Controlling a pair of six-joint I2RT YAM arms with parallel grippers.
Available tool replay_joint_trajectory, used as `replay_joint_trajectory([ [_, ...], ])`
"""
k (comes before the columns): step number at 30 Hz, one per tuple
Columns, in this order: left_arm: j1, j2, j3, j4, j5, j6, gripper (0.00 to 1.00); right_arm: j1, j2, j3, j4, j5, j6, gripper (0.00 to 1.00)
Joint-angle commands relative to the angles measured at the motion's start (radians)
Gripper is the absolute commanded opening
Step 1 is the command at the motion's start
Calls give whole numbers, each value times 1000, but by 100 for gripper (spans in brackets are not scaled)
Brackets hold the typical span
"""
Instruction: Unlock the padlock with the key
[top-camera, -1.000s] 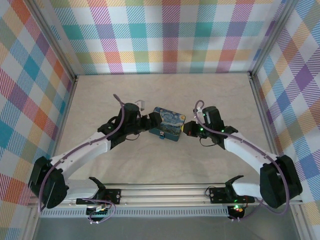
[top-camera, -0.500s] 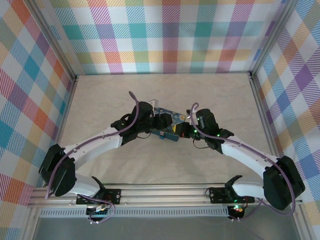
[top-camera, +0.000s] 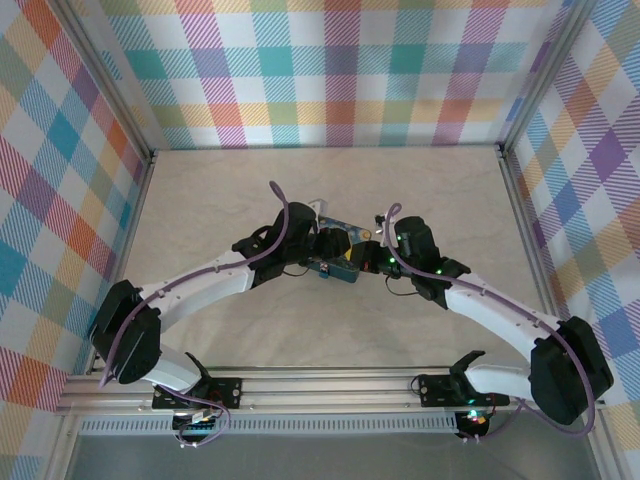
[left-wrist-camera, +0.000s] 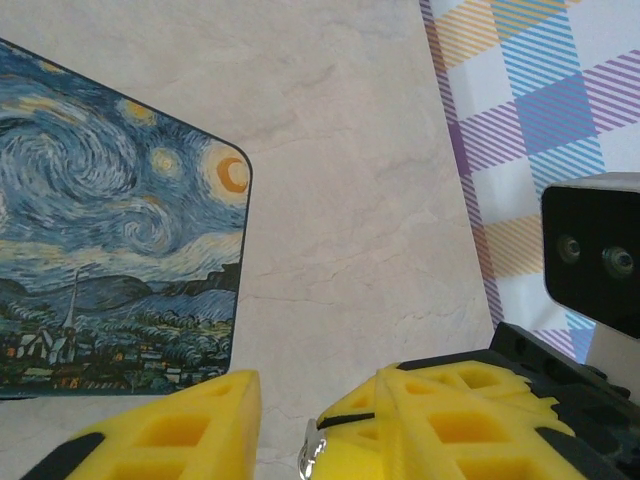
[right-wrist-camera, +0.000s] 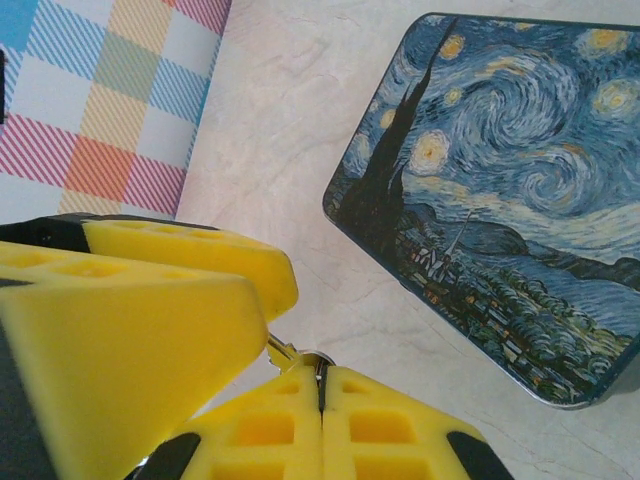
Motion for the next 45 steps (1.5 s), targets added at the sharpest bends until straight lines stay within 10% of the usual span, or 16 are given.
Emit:
replay_joint_trajectory([
  [1, -20, 17, 33, 23, 8, 5, 31, 6, -13, 23, 34, -2, 17, 0],
  [13, -20, -10, 39, -16, -29, 42, 0, 7, -36, 13, 29, -36, -3, 1],
  [31, 15, -255, -3, 6, 118, 296, 0, -133, -236, -44, 182, -478, -133, 49],
  [45, 15, -278, 0, 55, 205, 310, 0, -109, -147, -13, 348, -533, -46, 46],
])
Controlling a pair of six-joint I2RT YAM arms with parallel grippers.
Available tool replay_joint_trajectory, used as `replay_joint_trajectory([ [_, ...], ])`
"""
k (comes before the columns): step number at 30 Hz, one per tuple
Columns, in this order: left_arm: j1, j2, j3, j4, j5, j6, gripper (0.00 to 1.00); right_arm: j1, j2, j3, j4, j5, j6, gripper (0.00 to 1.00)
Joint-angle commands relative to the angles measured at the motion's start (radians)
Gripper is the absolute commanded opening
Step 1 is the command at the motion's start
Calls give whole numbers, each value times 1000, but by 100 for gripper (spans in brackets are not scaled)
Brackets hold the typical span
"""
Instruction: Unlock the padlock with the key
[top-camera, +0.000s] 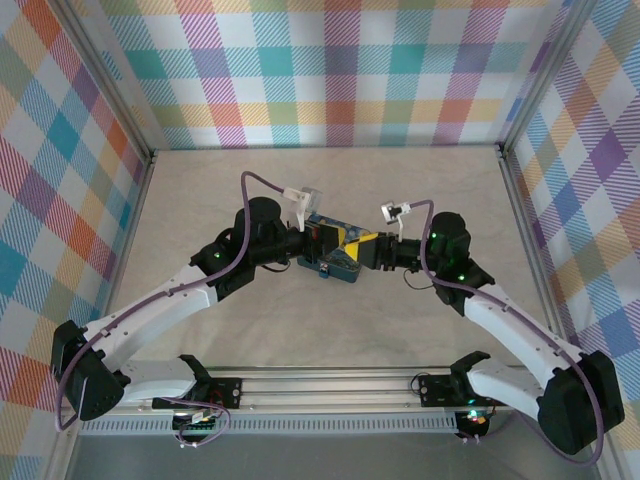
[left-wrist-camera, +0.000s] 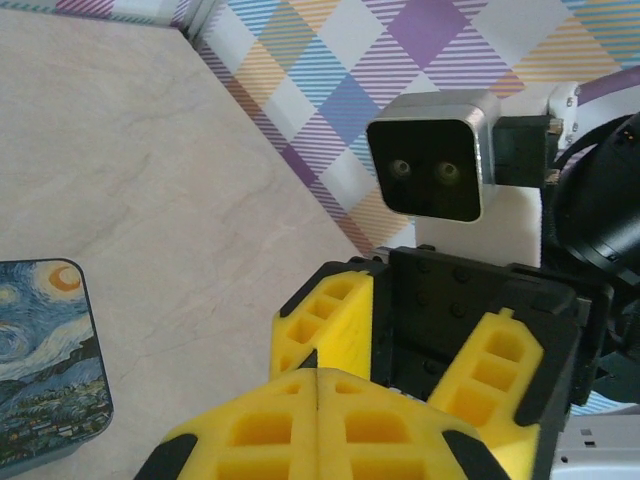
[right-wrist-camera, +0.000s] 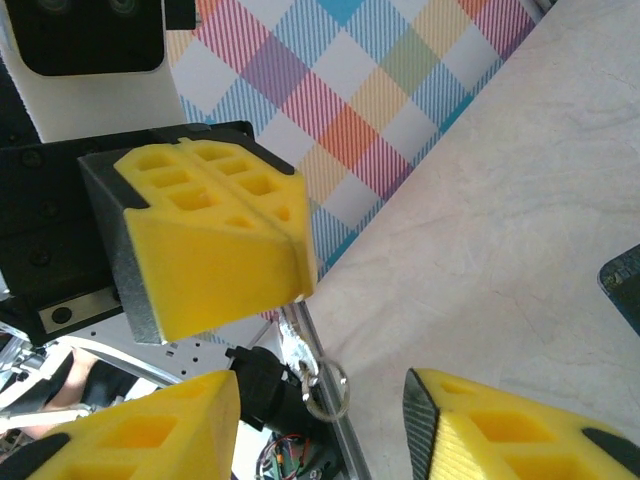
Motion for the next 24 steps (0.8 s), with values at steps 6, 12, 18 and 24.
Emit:
replay_joint_trajectory([
  [6, 9, -6, 0, 43, 18, 19, 0, 19, 15, 18, 65, -29, 18, 41],
  [12, 8, 12, 8, 47, 27, 12, 0, 21, 36, 25, 67, -39, 24, 32],
  [18, 9, 16, 6, 51, 18, 9, 0, 21, 37, 22, 65, -34, 23, 22],
  [24, 8, 23, 5, 56, 19, 3, 0, 21, 30, 22, 46, -28, 12, 6],
])
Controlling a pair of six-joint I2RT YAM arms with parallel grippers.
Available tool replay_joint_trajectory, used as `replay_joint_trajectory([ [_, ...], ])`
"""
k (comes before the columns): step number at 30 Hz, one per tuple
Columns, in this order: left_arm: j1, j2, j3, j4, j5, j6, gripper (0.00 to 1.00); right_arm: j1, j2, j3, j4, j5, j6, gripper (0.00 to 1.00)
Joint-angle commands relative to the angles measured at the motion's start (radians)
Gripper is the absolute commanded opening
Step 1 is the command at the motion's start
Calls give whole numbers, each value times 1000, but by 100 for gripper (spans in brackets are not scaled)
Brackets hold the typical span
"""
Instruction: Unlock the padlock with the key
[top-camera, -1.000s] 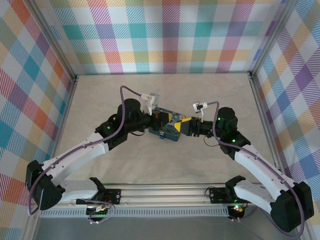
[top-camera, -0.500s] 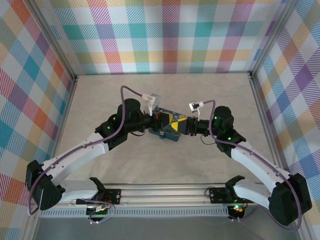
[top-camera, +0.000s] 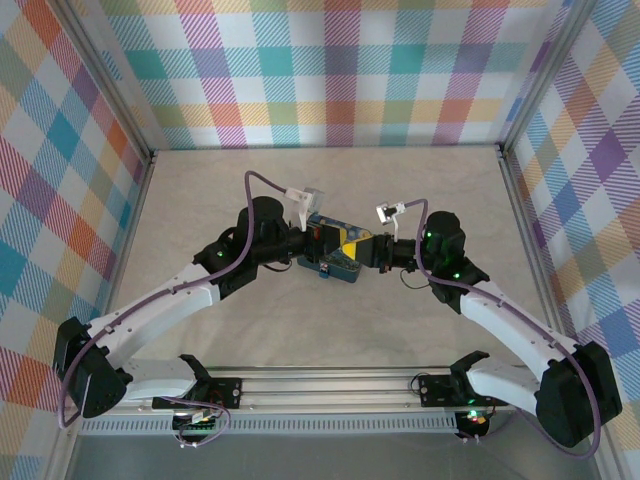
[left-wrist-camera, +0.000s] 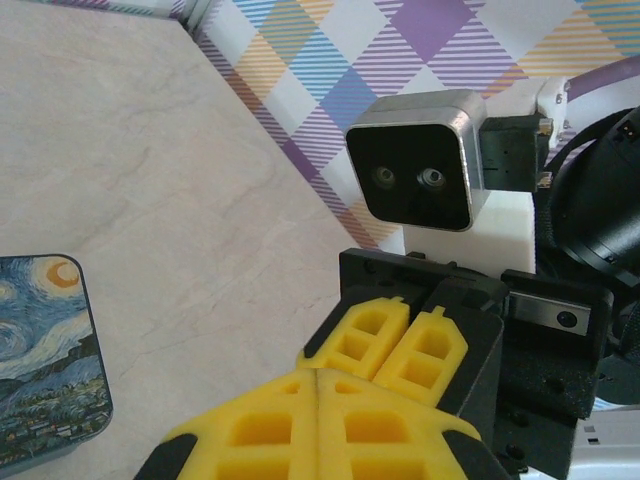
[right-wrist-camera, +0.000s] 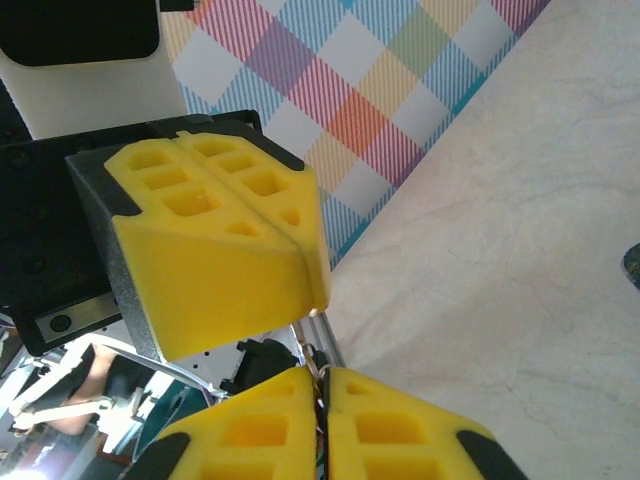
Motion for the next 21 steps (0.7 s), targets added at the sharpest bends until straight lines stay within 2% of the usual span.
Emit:
replay_joint_trajectory([
  [1, 8, 3, 5, 46, 10, 4, 0, 9, -8, 22, 14, -11, -19, 5],
  [4, 7, -2, 6, 35, -6, 4, 0, 8, -18, 24, -7, -1, -32, 1],
  [8, 7, -18, 6, 7, -55, 12, 14, 8, -38, 34, -90, 30, -76, 0],
  [12, 7, -45, 11, -59, -142, 29, 50, 9, -55, 54, -227, 96, -138, 0],
  [14, 8, -62, 7, -97, -201, 33, 62, 8, -54, 66, -302, 137, -169, 0],
  [18, 13, -104, -23, -167, -309, 27, 78, 7, -34, 75, -386, 201, -212, 0],
  [21, 13, -133, -68, -213, -380, 10, 83, 9, -1, 80, -410, 221, -225, 0],
])
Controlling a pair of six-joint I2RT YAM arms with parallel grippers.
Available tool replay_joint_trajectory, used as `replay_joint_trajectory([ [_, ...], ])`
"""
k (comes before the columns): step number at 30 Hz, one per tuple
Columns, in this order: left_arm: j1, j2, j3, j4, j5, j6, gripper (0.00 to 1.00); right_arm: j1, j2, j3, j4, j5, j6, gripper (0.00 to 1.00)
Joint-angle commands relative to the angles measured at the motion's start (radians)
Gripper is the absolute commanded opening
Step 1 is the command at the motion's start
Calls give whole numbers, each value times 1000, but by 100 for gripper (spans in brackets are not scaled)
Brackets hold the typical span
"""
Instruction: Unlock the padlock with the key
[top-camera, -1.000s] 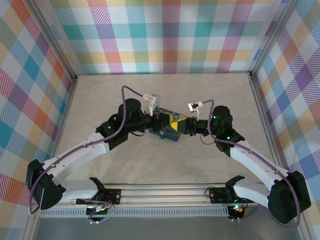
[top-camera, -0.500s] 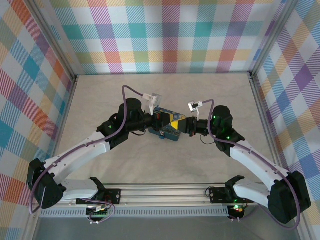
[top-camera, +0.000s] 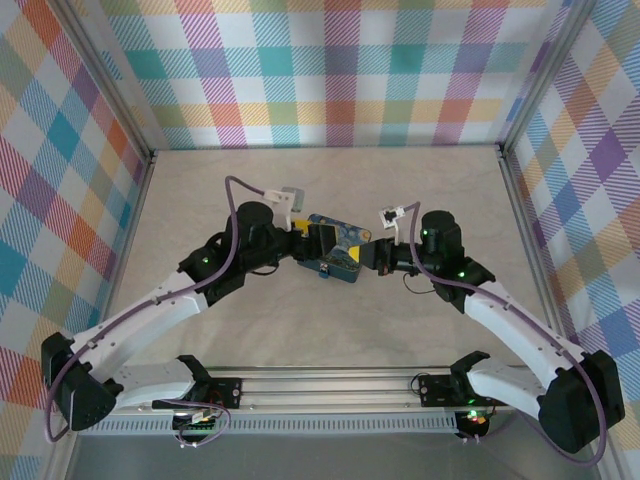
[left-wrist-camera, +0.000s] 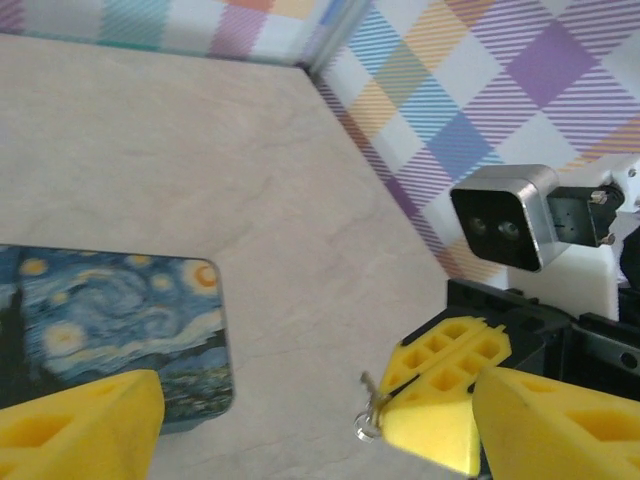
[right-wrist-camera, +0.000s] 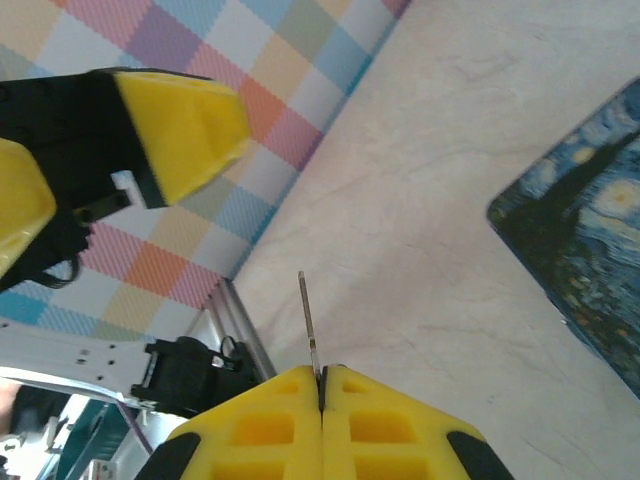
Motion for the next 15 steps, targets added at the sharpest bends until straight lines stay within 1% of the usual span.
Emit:
replay_joint_trajectory([
  [1, 10, -43, -58, -92, -134, -11, 84, 10, 40, 36, -87, 53, -60, 0],
  [3, 10, -58, -103, -102, -180, -36, 84, 8, 73, 43, -101, 68, -66, 0],
  [5, 11, -74, -148, -136, -211, -63, 85, 9, 98, 43, -98, 77, -68, 0],
  [7, 10, -92, -197, -131, -234, -93, 85, 8, 121, 40, -96, 100, -70, 0],
  [10, 11, -118, -282, -119, -241, -133, 86, 8, 163, 39, -93, 129, -78, 0],
  [11, 11, -124, -307, -81, -240, -145, 86, 7, 181, 41, -89, 130, -82, 0],
  [15, 10, -152, -394, -46, -225, -166, 87, 4, 259, 73, -78, 113, -87, 0],
])
